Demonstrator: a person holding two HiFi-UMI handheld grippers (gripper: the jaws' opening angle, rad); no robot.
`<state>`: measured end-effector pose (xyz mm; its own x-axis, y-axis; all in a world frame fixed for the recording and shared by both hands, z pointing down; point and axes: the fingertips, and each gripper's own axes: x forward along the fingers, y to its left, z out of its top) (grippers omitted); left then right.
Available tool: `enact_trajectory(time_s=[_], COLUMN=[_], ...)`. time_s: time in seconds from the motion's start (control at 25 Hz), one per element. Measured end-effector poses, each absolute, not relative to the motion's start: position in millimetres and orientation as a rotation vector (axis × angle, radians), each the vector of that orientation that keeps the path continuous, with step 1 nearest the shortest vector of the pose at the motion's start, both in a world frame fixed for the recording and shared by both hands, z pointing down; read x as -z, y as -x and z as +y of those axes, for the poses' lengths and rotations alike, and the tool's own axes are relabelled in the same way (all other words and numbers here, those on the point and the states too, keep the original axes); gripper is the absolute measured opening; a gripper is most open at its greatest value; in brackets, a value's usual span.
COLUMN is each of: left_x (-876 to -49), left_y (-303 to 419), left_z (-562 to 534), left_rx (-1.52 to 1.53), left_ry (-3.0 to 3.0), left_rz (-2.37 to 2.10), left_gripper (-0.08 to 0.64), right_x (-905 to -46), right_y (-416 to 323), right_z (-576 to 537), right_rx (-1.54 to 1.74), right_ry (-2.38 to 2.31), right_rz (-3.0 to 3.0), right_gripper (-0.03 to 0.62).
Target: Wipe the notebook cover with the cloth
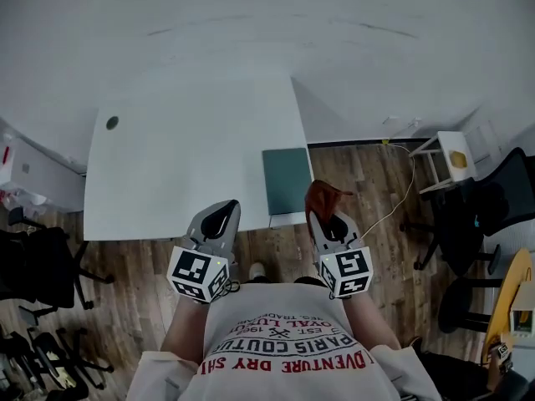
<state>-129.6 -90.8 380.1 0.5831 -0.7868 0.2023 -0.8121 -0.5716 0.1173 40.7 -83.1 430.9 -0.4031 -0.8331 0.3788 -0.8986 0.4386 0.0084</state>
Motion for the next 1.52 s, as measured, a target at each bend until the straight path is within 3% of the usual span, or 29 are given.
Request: enact_trajectory(time_s=[0.84, 1.52], left_x=[-514, -639], left_y=[83, 35], left_z=[-165, -168], left_rx=[-0.552, -0.796], left_ry=[-2.413, -2.293], left_rz=[-1.166, -0.926], left_gripper=[0.011, 0.011], right_x=[-505, -578], right_y=[-32, -24], right_z=[-210, -232], right_rx=[-0.518, -0.591], right_ry=[-1.210, -1.042], right_rz=[-2.388, -2.301], right_gripper=[0.077, 0.077])
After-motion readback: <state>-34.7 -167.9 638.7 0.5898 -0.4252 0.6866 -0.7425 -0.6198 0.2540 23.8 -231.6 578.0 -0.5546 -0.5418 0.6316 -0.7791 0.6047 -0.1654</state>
